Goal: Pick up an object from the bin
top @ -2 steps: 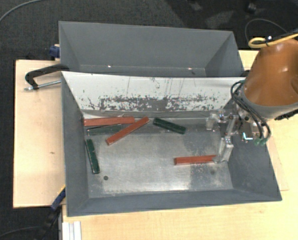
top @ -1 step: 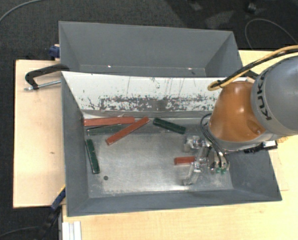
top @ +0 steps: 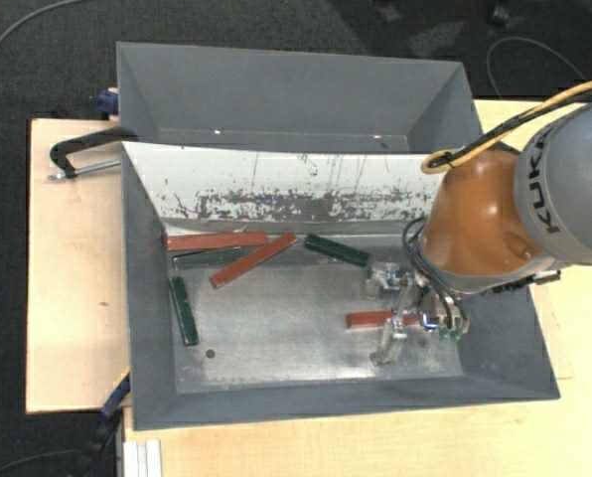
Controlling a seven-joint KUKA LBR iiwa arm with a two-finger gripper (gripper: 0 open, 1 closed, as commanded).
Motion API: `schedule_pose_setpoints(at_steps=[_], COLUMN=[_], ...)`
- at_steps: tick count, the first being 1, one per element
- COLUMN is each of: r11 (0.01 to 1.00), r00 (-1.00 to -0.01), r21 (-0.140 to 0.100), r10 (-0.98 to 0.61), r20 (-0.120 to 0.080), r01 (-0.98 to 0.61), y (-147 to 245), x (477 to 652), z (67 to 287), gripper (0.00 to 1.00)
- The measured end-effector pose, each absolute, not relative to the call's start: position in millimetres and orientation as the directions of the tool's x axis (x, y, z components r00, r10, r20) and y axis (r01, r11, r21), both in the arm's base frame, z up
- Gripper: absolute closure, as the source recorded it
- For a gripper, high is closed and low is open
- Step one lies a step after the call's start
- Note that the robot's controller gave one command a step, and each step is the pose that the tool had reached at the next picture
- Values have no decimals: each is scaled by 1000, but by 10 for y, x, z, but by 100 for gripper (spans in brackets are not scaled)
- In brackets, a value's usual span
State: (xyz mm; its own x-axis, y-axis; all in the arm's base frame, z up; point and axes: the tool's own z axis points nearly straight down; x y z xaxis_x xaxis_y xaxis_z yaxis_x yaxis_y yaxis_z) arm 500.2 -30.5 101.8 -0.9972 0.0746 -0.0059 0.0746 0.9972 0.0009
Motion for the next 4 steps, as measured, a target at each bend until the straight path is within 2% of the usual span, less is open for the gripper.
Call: schedule_pose_setpoints(at_steps=[1, 2, 3, 4], r11=[940, 933, 933, 933], r00=[-940, -933, -933, -933], r21=[2, -1, 0, 0], r10=[342, 360, 360, 359], r20=[-5, 5, 2, 1], r01=[342, 360, 360, 359], y=[-300, -312, -307, -306], x=[4961, 4913, 4916, 4917], z=[1065, 682, 685, 685], gripper=[0, 0, 0, 100])
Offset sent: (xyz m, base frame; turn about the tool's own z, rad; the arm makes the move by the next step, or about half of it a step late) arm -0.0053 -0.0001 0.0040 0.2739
